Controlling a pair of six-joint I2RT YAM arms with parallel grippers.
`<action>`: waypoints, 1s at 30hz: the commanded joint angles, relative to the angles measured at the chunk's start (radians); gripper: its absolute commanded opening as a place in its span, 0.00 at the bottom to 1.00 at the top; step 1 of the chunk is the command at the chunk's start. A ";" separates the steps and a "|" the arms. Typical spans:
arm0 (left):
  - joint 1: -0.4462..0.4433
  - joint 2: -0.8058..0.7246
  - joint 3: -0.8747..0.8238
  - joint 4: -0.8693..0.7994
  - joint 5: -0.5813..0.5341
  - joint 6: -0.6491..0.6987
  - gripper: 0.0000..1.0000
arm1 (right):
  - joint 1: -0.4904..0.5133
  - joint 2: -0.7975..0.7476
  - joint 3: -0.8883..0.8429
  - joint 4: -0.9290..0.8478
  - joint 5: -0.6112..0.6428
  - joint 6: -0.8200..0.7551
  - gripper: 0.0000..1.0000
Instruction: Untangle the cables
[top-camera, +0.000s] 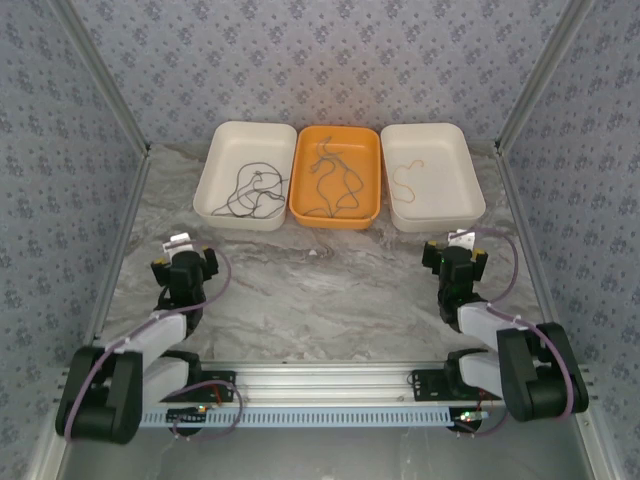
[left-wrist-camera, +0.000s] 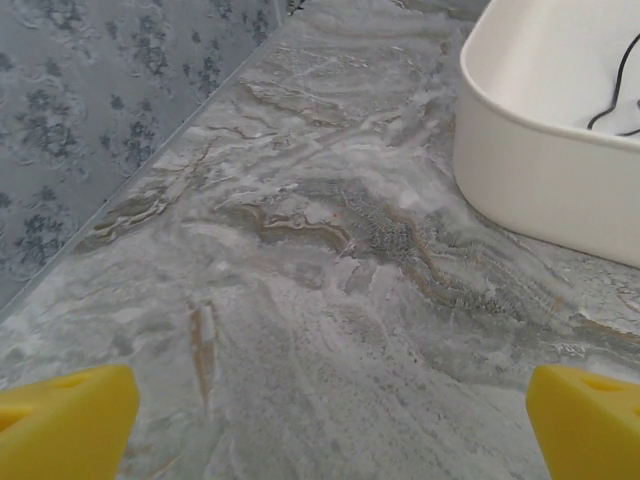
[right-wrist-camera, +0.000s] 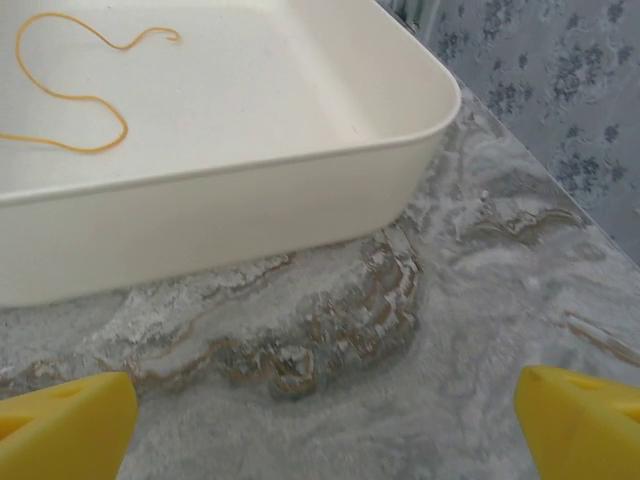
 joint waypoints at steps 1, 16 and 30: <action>0.017 0.111 0.050 0.259 0.034 0.085 0.99 | -0.030 0.052 0.024 0.192 -0.074 -0.071 0.99; 0.084 0.417 0.156 0.404 0.161 0.110 0.99 | -0.184 0.305 0.097 0.295 -0.316 -0.033 0.99; 0.151 0.413 0.173 0.352 0.274 0.067 0.99 | -0.147 0.314 0.150 0.208 -0.256 -0.057 0.99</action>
